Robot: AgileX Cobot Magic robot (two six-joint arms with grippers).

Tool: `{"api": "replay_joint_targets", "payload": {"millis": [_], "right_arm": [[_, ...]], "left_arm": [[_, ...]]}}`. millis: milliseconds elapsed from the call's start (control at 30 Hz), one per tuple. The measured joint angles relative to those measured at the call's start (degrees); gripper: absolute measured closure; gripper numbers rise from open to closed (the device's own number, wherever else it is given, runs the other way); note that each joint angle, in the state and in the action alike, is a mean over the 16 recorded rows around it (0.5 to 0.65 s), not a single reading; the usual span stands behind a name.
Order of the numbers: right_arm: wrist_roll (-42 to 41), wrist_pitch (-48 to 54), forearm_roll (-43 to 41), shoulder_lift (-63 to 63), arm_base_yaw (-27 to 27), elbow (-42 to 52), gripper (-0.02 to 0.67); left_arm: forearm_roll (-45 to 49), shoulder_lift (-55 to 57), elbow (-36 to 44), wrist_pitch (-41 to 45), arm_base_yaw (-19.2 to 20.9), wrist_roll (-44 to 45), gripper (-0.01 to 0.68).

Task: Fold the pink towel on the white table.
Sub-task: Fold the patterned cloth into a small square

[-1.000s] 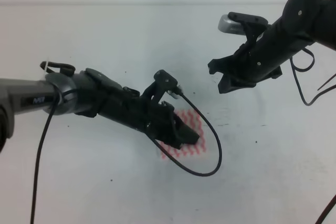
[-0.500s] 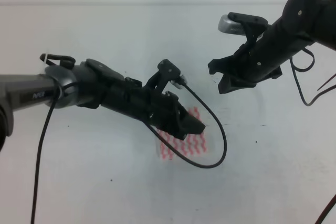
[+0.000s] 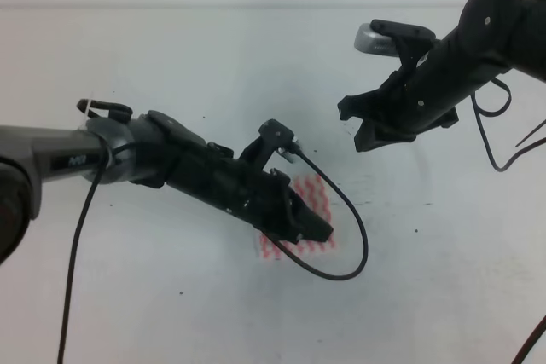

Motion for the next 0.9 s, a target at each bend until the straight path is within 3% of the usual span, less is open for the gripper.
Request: {"api": "replay_joint_targets", "payload": {"millis": [567,900], "right_arm": [[0.0,0.0,0.0,0.2,0.0,0.0,0.651],[0.0,-0.2,0.0,0.1,0.0,0.0,0.651]], "left_arm": [[-2.4,0.5,-3.5,-15.6,-0.4,-2.4,0.673],[-3.2,1.9,-3.5,-15.7,-1.1,-2.5,0.673]]}}
